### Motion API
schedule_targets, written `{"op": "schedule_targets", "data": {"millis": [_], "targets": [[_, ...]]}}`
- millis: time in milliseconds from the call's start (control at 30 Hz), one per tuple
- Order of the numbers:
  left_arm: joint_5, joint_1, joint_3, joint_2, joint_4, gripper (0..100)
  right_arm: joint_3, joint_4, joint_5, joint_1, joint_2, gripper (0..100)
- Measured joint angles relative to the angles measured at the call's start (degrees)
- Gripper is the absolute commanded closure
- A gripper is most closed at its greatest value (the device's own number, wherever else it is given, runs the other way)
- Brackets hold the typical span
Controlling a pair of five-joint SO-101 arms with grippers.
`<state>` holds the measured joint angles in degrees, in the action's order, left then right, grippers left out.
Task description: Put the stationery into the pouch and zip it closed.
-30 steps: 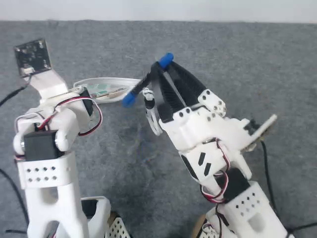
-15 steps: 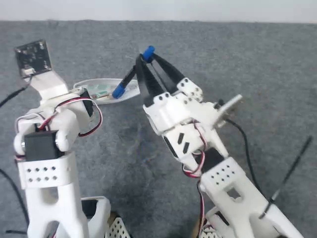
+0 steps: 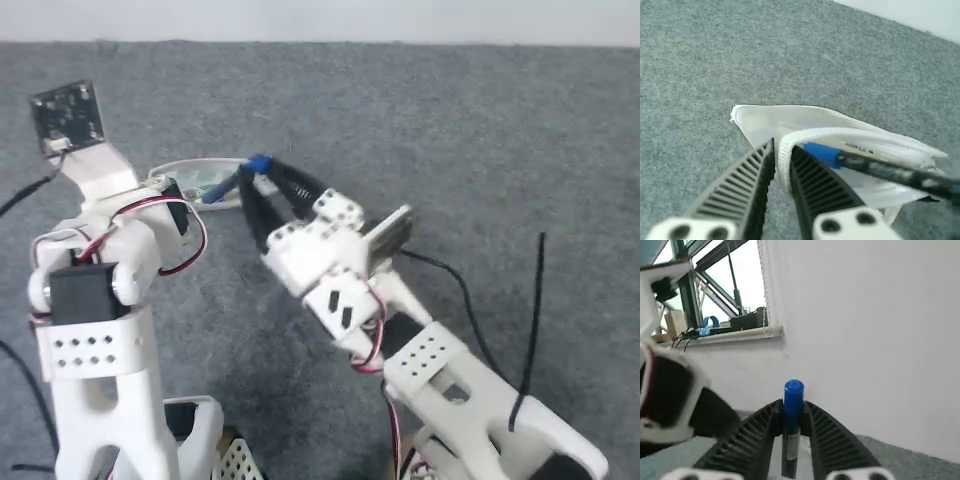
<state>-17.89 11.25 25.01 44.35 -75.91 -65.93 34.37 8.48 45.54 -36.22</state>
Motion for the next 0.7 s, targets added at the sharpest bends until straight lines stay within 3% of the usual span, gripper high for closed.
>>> {"op": "schedule_targets", "data": {"millis": [200, 367, 700], "targets": [[0.0, 0.1, 0.0, 0.0, 0.0, 99, -3.3, 0.0, -1.4, 0.8, -0.1, 78.2], [0.0, 0.1, 0.0, 0.0, 0.0, 99, -7.0, -1.1, -1.4, 0.7, -8.4, 78.2], [0.0, 0.1, 0.0, 0.0, 0.0, 99, -7.0, -37.1, -1.6, -5.4, -33.0, 78.2]]}}
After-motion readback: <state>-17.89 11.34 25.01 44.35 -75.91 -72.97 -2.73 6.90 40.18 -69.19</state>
